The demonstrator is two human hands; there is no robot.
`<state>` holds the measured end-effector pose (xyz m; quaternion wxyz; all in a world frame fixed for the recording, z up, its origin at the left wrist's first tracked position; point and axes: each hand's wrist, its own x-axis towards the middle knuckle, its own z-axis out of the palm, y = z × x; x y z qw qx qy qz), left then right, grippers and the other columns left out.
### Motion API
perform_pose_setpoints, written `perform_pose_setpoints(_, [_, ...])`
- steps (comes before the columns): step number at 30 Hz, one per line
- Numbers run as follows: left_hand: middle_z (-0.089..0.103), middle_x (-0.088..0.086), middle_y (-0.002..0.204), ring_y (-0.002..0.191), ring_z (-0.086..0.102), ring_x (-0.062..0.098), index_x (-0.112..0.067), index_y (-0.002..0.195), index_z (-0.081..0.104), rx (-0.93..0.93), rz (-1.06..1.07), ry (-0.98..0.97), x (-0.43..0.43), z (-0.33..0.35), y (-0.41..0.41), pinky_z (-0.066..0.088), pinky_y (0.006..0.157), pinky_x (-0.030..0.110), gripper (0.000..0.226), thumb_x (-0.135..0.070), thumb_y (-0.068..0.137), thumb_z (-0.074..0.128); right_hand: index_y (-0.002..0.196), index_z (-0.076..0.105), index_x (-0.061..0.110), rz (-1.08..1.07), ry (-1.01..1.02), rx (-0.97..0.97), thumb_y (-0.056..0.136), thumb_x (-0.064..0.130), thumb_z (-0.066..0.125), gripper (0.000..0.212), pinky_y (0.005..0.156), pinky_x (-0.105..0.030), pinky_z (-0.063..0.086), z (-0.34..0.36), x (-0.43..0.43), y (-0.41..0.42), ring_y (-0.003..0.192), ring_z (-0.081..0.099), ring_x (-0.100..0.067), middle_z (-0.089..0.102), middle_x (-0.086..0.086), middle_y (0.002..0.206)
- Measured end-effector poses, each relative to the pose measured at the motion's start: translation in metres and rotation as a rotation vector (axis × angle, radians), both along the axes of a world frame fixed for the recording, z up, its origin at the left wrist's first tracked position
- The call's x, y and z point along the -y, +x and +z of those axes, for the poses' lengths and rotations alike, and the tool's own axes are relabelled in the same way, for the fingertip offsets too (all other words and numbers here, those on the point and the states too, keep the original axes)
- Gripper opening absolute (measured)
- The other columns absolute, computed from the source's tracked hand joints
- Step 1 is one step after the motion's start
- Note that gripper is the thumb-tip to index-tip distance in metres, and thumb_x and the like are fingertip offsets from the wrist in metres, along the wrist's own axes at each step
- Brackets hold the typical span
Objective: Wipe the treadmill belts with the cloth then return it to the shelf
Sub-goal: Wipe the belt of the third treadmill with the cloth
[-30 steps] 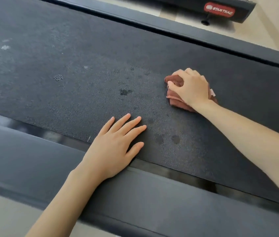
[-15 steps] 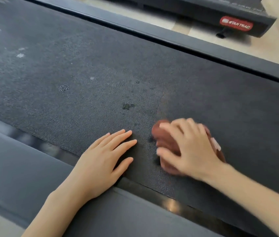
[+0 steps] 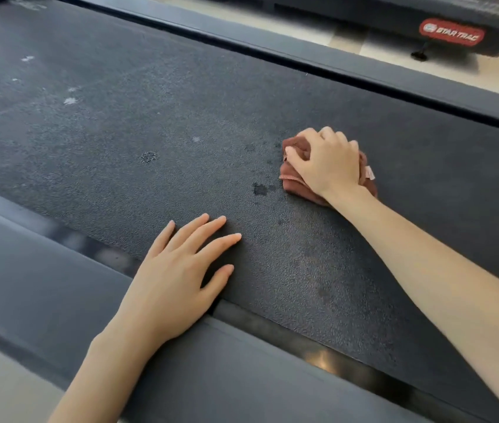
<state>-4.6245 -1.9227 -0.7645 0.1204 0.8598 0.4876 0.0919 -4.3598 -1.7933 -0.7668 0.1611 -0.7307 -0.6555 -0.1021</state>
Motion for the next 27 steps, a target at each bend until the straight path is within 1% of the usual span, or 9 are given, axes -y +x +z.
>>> perform_pose_setpoints(3, [0.034, -0.011, 0.148, 0.140, 0.024, 0.010, -0.037, 0.134, 0.046, 0.026, 0.024, 0.001, -0.005, 0.000, -0.008, 0.018, 0.116, 0.038, 0.059, -0.053, 0.085, 0.018, 0.111, 0.060, 0.025, 0.037, -0.006, 0.026, 0.089, 0.053, 0.043, 0.039, 0.085, -0.041, 0.035, 0.002, 0.027, -0.014, 0.100, 0.053, -0.031, 0.060, -0.007, 0.105])
perform_pose_setpoints(6, [0.035, -0.010, 0.148, 0.139, 0.027, 0.012, -0.037, 0.135, 0.044, 0.013, -0.038, 0.003, -0.017, 0.002, -0.032, 0.024, 0.113, 0.037, 0.058, -0.054, 0.086, 0.019, 0.104, 0.064, 0.024, 0.336, -0.033, -0.020, 0.084, 0.052, 0.046, 0.038, 0.074, -0.040, 0.038, 0.009, 0.103, -0.025, 0.085, 0.054, -0.027, 0.058, -0.002, 0.091])
perform_pose_setpoints(8, [0.033, -0.012, 0.148, 0.139, 0.026, 0.011, -0.040, 0.136, 0.042, -0.006, -0.038, 0.012, -0.021, 0.001, -0.049, 0.023, 0.114, 0.037, 0.058, -0.055, 0.086, 0.018, 0.104, 0.064, 0.025, 0.507, -0.083, -0.037, 0.082, 0.049, 0.051, 0.035, 0.072, -0.040, 0.038, 0.013, 0.157, -0.022, 0.081, 0.053, -0.024, 0.058, 0.001, 0.091])
perform_pose_setpoints(10, [0.035, -0.011, 0.147, 0.138, 0.029, 0.012, -0.038, 0.134, 0.046, -0.015, 0.013, 0.032, -0.019, 0.001, -0.057, 0.021, 0.113, 0.037, 0.058, -0.055, 0.086, 0.019, 0.105, 0.062, 0.027, 0.587, -0.105, -0.040, 0.080, 0.047, 0.056, 0.032, 0.072, -0.039, 0.038, 0.012, 0.193, -0.016, 0.081, 0.051, -0.021, 0.057, 0.003, 0.093])
perform_pose_setpoints(14, [0.050, -0.005, 0.137, 0.130, 0.043, 0.018, -0.028, 0.126, 0.057, 0.014, 0.077, 0.056, -0.020, 0.004, -0.052, 0.030, 0.107, 0.037, 0.056, -0.051, 0.085, 0.026, 0.096, 0.069, 0.021, 0.627, -0.091, -0.044, 0.076, 0.041, 0.060, 0.030, 0.067, -0.037, 0.038, 0.013, 0.180, -0.024, 0.075, 0.054, -0.022, 0.059, 0.002, 0.087])
perform_pose_setpoints(18, [0.047, -0.006, 0.139, 0.133, 0.039, 0.017, -0.024, 0.132, 0.052, 0.022, 0.080, 0.053, -0.022, 0.003, -0.052, 0.030, 0.110, 0.039, 0.062, -0.052, 0.084, 0.024, 0.098, 0.068, 0.021, 0.696, -0.094, -0.054, 0.079, 0.043, 0.055, 0.031, 0.071, -0.037, 0.040, 0.012, 0.129, -0.040, 0.079, 0.055, -0.021, 0.060, 0.002, 0.087])
perform_pose_setpoints(22, [0.042, -0.007, 0.144, 0.137, 0.032, 0.014, -0.025, 0.135, 0.047, 0.023, 0.092, 0.028, -0.019, 0.003, -0.051, 0.025, 0.114, 0.039, 0.051, -0.046, 0.091, 0.034, 0.101, 0.066, 0.025, 0.580, -0.050, -0.048, 0.083, 0.048, 0.046, 0.036, 0.075, -0.037, 0.041, 0.012, 0.069, -0.059, 0.084, 0.057, -0.018, 0.060, 0.003, 0.087])
perform_pose_setpoints(25, [0.036, -0.010, 0.147, 0.139, 0.026, 0.009, -0.027, 0.139, 0.042, 0.036, 0.107, 0.016, -0.017, 0.003, -0.055, 0.015, 0.115, 0.029, 0.044, -0.038, 0.096, 0.042, 0.105, 0.061, 0.025, 0.360, -0.014, -0.016, 0.086, 0.049, 0.047, 0.034, 0.080, -0.036, 0.038, 0.006, 0.034, -0.076, 0.093, 0.056, -0.021, 0.060, 0.001, 0.094])
perform_pose_setpoints(27, [0.035, -0.010, 0.148, 0.139, 0.026, 0.008, -0.027, 0.139, 0.042, 0.037, 0.128, 0.013, -0.015, 0.004, -0.059, 0.015, 0.112, 0.026, 0.045, -0.037, 0.095, 0.043, 0.109, 0.059, 0.026, 0.248, -0.024, 0.023, 0.087, 0.051, 0.046, 0.036, 0.081, -0.037, 0.035, 0.004, 0.031, -0.084, 0.096, 0.054, -0.023, 0.060, -0.001, 0.099])
